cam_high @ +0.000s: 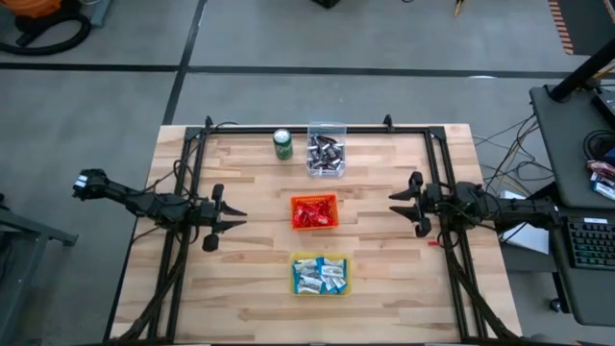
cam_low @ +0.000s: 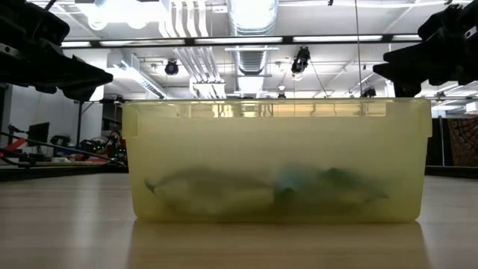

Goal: Sort candy
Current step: Return to Home Position

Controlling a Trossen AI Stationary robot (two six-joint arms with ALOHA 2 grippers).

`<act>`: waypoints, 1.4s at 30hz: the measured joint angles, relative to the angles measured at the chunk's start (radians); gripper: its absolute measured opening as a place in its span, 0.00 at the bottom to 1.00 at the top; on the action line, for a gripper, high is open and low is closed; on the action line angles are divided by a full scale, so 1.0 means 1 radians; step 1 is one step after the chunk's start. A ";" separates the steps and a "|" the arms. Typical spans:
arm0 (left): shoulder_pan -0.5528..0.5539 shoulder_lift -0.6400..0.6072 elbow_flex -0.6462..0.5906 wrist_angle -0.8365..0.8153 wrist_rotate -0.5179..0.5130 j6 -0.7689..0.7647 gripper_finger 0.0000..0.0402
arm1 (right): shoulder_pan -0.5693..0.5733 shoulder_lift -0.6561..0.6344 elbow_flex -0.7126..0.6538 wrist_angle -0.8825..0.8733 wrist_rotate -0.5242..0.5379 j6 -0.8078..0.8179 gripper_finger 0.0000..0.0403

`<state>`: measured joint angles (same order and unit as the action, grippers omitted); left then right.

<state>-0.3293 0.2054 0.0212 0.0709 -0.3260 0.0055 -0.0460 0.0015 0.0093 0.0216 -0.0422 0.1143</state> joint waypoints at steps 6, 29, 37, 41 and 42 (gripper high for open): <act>0.000 0.002 0.000 0.000 0.000 0.000 0.19 | 0.000 0.030 0.000 0.000 0.000 -0.002 0.37; 0.000 0.005 0.004 0.003 0.000 0.000 0.19 | 0.000 0.034 0.000 -0.001 -0.001 -0.002 0.37; 0.000 0.005 0.004 0.003 0.000 0.000 0.19 | 0.000 0.034 0.000 -0.001 -0.001 -0.002 0.37; 0.000 0.005 0.005 0.003 0.000 0.000 0.19 | 0.000 0.034 0.000 -0.001 -0.001 -0.002 0.37; 0.000 0.005 0.005 0.003 0.000 0.000 0.19 | 0.000 0.034 0.000 -0.001 -0.001 -0.002 0.37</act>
<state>-0.3291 0.2108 0.0257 0.0737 -0.3256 0.0055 -0.0460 0.0357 0.0093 0.0204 -0.0429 0.1120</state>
